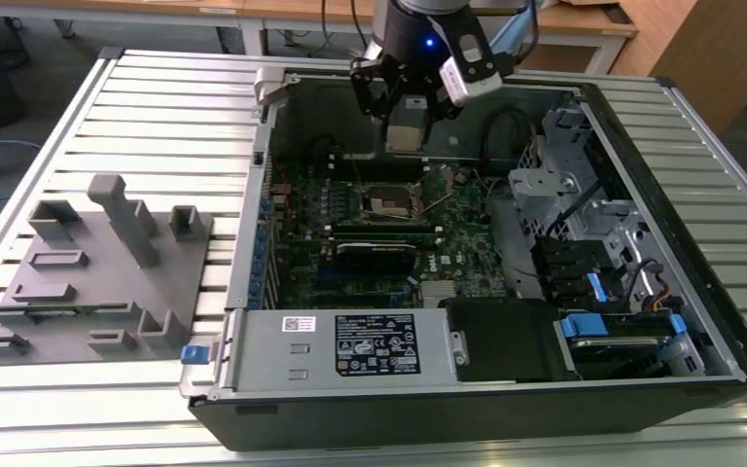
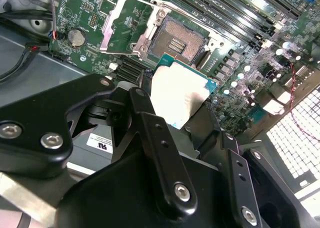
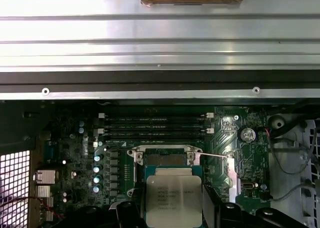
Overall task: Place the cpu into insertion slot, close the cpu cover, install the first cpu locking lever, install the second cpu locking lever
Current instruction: 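Place the cpu into insertion slot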
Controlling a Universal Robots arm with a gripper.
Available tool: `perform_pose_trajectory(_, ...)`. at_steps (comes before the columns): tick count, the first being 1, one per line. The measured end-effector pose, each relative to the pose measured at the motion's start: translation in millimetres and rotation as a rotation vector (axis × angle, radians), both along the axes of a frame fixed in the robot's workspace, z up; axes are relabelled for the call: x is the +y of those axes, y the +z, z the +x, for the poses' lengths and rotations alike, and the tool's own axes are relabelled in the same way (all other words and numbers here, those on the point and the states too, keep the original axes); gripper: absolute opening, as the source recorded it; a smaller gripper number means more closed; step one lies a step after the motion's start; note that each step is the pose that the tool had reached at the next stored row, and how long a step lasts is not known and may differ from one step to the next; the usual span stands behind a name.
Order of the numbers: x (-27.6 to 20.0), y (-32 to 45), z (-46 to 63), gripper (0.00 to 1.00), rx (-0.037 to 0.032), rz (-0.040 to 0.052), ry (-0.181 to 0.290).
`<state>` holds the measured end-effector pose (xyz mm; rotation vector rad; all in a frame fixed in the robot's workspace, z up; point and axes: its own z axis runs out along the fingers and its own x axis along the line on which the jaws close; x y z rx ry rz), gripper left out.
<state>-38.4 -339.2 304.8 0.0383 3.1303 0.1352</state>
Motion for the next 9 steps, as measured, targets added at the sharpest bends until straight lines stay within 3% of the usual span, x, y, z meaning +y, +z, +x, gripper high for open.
perform_pose_trajectory(9,0.0,-2.1,-0.1,0.54,-0.0009,0.0004,0.000)
